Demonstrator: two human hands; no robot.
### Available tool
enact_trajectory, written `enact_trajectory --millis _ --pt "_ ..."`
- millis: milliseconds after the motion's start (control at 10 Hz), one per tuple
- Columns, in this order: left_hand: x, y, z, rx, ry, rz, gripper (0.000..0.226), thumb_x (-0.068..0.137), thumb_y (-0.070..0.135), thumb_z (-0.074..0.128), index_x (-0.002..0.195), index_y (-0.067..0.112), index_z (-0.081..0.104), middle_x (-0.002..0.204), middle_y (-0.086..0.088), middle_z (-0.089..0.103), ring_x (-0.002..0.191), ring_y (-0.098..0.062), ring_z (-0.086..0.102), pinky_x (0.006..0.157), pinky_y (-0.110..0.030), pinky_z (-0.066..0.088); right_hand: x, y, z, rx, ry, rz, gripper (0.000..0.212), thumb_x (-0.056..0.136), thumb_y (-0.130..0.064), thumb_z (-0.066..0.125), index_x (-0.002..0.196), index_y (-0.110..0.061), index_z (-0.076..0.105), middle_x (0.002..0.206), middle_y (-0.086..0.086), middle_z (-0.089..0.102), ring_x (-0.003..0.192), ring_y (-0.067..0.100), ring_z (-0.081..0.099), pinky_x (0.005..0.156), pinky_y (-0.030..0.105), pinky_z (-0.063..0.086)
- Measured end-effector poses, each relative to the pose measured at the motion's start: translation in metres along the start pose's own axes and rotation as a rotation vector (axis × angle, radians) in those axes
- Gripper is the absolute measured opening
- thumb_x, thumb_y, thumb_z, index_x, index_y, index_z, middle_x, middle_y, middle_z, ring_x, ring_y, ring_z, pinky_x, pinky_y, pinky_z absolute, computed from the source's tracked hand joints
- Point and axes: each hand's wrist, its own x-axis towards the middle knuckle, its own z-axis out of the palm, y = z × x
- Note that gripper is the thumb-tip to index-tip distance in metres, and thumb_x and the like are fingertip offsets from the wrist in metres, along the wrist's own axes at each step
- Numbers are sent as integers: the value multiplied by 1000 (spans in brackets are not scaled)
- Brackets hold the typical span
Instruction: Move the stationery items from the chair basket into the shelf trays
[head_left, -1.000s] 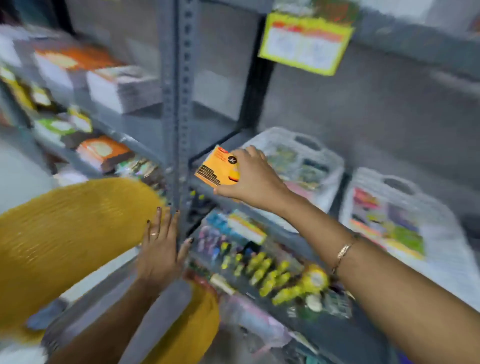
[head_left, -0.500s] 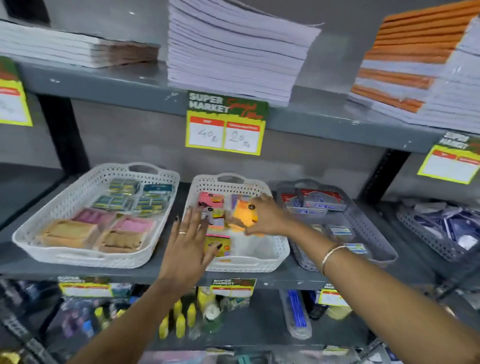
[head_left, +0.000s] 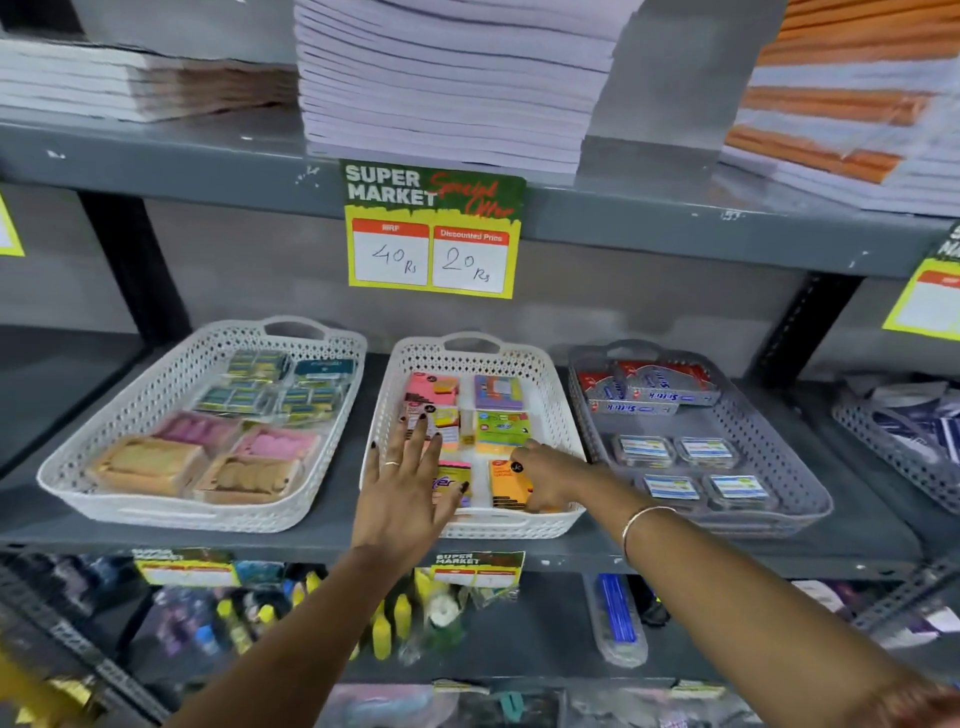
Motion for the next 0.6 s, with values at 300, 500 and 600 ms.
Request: enact_trajectory --millis 300,500,600 --pt "-2 1 -1 4 -37 -16 64 89 52 26 124 9 59 136 -14 50 129 -35 40 93 -61 40 -1 -7 1 -11 -13 15 60 79 -15 69 130 -2 41 131 18 43 115 34 51 90 35 45" --pt "0 -1 1 2 -56 -11 76 90 57 8 133 12 51 145 -11 39 136 -32 30 102 -57 31 -6 -7 0 68 -9 25 58 81 -19 67 131 -5 42 134 18 44 114 33 52 92 36 45" --pt "-2 -3 5 -23 -41 -5 81 91 59 -2 138 11 44 151 -9 27 139 -29 21 105 -56 26 -20 -15 -12 214 223 16 58 85 -27 64 136 -12 43 139 10 46 122 27 50 100 39 45"
